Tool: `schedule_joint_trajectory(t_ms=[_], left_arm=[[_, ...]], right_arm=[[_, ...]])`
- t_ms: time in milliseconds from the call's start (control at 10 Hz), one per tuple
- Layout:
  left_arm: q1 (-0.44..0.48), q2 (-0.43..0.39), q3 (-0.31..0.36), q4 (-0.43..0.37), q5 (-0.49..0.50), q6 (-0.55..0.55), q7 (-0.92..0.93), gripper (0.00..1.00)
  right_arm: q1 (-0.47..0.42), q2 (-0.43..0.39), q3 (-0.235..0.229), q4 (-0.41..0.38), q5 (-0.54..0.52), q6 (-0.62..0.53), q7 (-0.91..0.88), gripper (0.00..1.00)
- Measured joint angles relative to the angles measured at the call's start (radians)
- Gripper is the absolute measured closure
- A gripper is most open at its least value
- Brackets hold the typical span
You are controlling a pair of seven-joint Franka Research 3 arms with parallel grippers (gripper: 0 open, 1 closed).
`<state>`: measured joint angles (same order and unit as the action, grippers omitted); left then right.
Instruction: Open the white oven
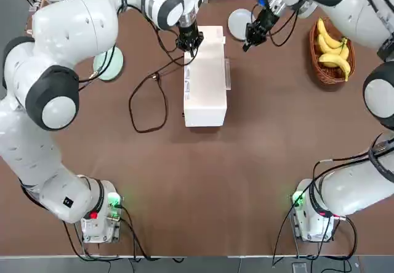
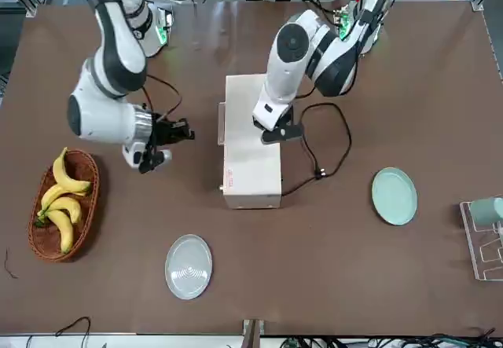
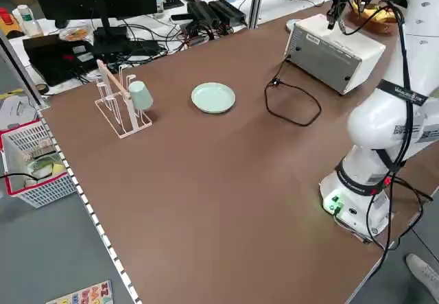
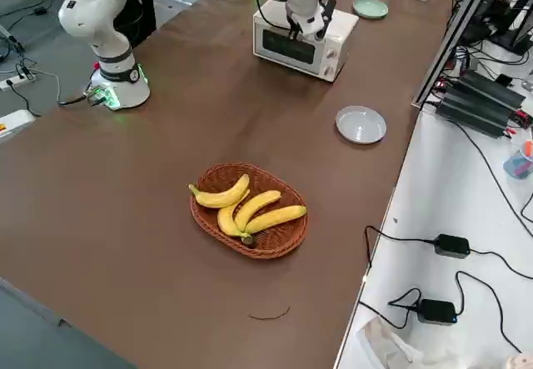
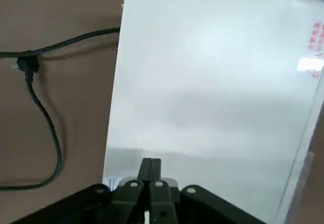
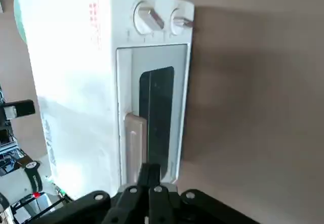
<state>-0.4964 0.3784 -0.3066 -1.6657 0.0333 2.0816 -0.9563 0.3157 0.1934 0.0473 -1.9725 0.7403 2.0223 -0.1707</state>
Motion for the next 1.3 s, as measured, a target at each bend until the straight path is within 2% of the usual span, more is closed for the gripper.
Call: schedule_joint_trajectory(t_ms=[500, 900, 1300], left_arm=[[-0.016, 0.026, 0.000, -0.006, 0.066, 0.001, -0.027, 0.98], [-0.016, 0.026, 0.000, -0.006, 0.066, 0.001, -0.028, 0.99], [-0.016, 0.026, 0.000, -0.006, 0.066, 0.001, -0.028, 0.98]], right_arm=[[0.022, 0.000, 0.057, -0.111, 0.052, 0.118, -0.053, 0.97], [0.022, 0.000, 0.109, -0.128, 0.105, 0.167, -0.054, 0.96], [0.022, 0.001, 0.130, -0.144, 0.107, 0.216, -0.054, 0.96]])
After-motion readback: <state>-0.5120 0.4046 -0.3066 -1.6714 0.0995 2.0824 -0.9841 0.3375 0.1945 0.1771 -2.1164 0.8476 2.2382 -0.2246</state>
